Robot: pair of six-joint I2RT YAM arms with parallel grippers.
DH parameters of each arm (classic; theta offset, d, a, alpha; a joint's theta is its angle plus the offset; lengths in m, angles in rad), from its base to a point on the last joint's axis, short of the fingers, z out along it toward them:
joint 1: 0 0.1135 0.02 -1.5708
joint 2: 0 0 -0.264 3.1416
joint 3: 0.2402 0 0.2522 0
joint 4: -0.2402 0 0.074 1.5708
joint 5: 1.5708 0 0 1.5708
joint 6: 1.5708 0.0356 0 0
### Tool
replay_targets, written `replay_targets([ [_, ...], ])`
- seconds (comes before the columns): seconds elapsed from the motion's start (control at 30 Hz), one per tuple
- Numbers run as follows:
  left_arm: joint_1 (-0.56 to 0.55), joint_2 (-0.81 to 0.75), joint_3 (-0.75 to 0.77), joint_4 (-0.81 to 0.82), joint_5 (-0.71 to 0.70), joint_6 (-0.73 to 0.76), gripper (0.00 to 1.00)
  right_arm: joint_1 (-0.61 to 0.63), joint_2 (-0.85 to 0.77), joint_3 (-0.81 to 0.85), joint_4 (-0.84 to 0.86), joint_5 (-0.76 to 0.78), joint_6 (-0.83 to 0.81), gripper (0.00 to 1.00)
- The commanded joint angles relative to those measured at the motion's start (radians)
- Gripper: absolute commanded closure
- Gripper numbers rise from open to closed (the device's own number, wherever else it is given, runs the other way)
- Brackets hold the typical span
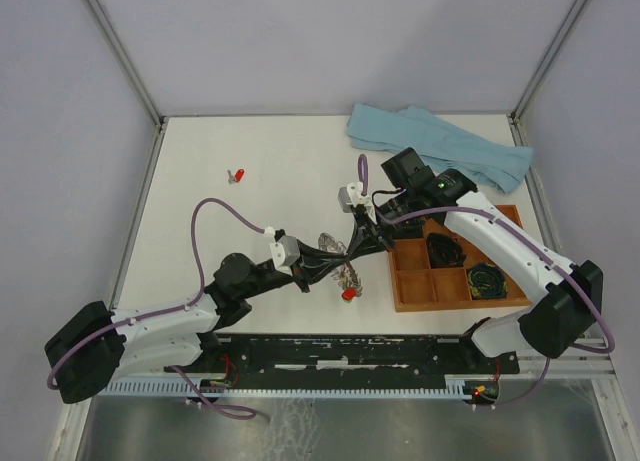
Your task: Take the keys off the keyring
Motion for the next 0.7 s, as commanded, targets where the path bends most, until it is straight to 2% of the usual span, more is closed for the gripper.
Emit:
replay_targets([
  [0.0,-0.003,0.003,0.046,-0.009,0.008,0.013,0.83,0.001,-0.041,0.008,0.045,-0.045,0.02,1.0],
  [0.07,-0.004,0.006,0.052,-0.016,0.012,0.009,0.85,0.001,-0.041,0.006,0.047,-0.046,0.022,0.99],
  [0.2,-0.003,0.009,0.057,-0.024,0.021,0.013,0.97,0.002,-0.042,0.003,0.05,-0.043,0.023,1.0],
  [0.33,-0.002,-0.011,0.075,-0.08,0.027,0.019,0.97,0.002,-0.043,0.001,0.044,-0.025,0.012,0.99],
  [0.4,0.0,-0.036,0.107,-0.178,0.02,0.033,0.97,0.002,-0.047,0.004,0.026,-0.001,-0.006,0.92],
  [0.53,0.004,-0.097,0.187,-0.407,0.013,0.059,0.97,0.002,-0.06,0.029,-0.024,0.065,-0.046,0.68],
  [0.67,0.005,-0.119,0.327,-0.736,0.017,0.096,0.97,-0.001,-0.086,0.056,-0.054,0.122,-0.063,0.54],
])
